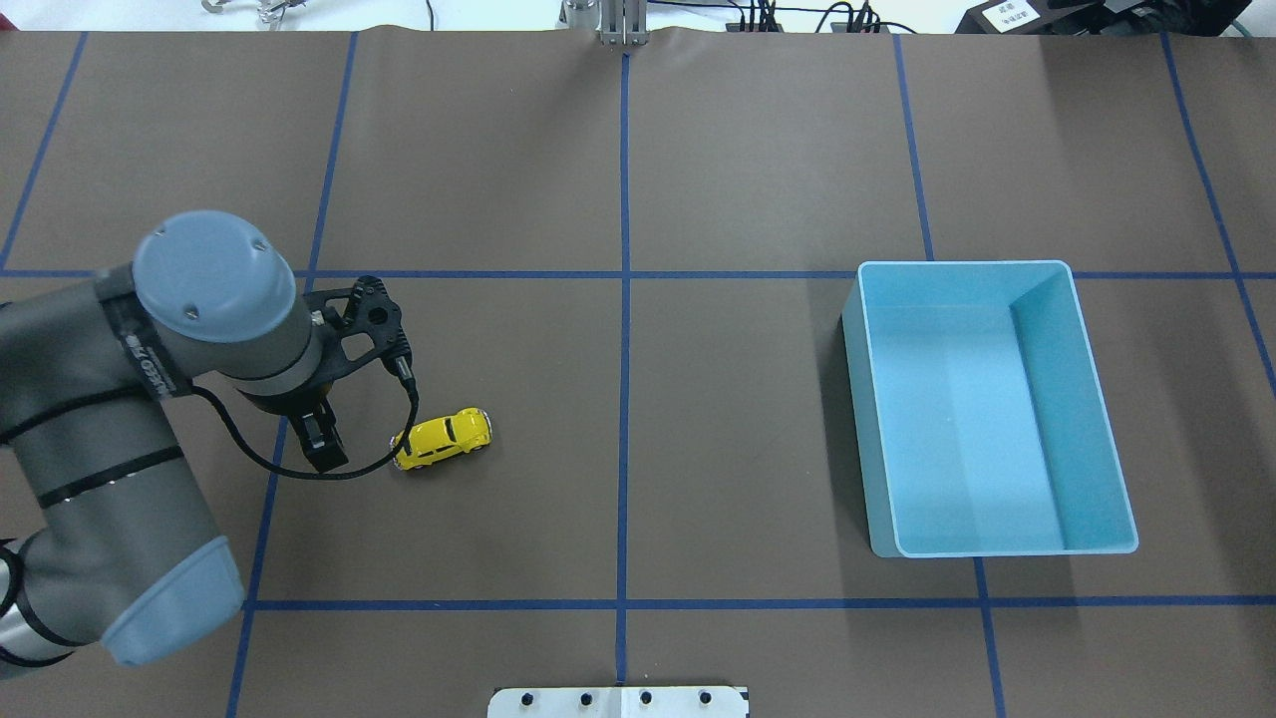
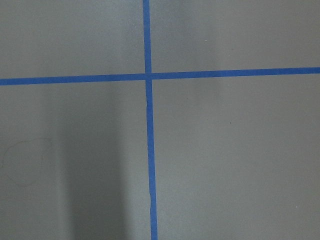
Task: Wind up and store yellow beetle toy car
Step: 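Move the left gripper over the yellow beetle toy car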
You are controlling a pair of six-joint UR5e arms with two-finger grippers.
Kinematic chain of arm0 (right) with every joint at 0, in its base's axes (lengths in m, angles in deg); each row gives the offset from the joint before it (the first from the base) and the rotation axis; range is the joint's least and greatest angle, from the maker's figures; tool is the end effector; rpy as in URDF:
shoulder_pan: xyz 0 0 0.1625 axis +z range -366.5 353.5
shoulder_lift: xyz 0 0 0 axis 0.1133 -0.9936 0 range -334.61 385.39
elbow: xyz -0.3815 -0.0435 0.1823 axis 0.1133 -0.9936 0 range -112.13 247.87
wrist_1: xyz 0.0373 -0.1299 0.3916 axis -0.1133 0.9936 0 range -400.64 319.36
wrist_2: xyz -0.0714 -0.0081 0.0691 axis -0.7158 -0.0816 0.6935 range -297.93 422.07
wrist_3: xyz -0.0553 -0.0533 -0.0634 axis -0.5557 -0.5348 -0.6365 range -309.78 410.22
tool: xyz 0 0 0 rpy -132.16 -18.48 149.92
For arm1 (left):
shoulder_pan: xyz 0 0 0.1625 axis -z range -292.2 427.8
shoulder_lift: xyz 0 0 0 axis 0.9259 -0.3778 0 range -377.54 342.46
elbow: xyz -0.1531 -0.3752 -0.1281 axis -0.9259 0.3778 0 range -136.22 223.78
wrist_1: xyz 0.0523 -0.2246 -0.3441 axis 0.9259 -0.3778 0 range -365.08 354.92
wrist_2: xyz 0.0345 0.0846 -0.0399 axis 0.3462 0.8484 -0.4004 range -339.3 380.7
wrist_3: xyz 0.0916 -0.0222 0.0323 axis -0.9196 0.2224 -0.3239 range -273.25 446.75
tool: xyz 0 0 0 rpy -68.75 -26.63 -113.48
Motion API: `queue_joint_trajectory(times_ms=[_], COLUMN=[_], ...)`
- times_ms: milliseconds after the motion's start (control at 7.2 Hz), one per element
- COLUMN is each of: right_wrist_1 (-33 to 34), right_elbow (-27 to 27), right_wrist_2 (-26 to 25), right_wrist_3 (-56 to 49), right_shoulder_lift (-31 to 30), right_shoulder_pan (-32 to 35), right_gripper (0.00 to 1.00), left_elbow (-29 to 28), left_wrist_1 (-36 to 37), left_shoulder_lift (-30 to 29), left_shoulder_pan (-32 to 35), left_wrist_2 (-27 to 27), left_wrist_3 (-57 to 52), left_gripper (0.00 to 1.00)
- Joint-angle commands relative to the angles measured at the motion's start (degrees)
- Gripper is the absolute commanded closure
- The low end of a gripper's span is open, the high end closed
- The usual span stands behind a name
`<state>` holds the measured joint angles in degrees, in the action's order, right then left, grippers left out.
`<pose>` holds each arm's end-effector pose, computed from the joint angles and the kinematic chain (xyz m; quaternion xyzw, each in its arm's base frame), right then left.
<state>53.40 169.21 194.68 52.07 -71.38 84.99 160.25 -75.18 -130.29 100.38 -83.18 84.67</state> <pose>0.0773 -0.4393 0.6257 0.0031 -0.3634 0.0255 0.9313 0.4086 -0.3909 0.2930 0.1683 0.2202 0.5032 0.8185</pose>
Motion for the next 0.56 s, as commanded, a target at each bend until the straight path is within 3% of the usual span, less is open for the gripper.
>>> queue_joint_trajectory(times_ms=[0,417], right_wrist_1=[0.00,0.00], right_elbow=[0.09,0.18], right_wrist_2=[-0.07,-0.07], right_wrist_3=[0.00,0.00], right_shoulder_lift=[0.01,0.10], right_shoulder_pan=[0.00,0.00], right_gripper=[0.00,0.00], left_elbow=[-1.51,-12.64], left_wrist_1=[6.60,13.24], left_shoulder_lift=[-5.53,-14.76], left_shoulder_pan=[-2.61,-4.72], left_wrist_2=[9.18,9.75], left_wrist_3=[-0.37,-0.46], left_gripper=[0.00,0.00])
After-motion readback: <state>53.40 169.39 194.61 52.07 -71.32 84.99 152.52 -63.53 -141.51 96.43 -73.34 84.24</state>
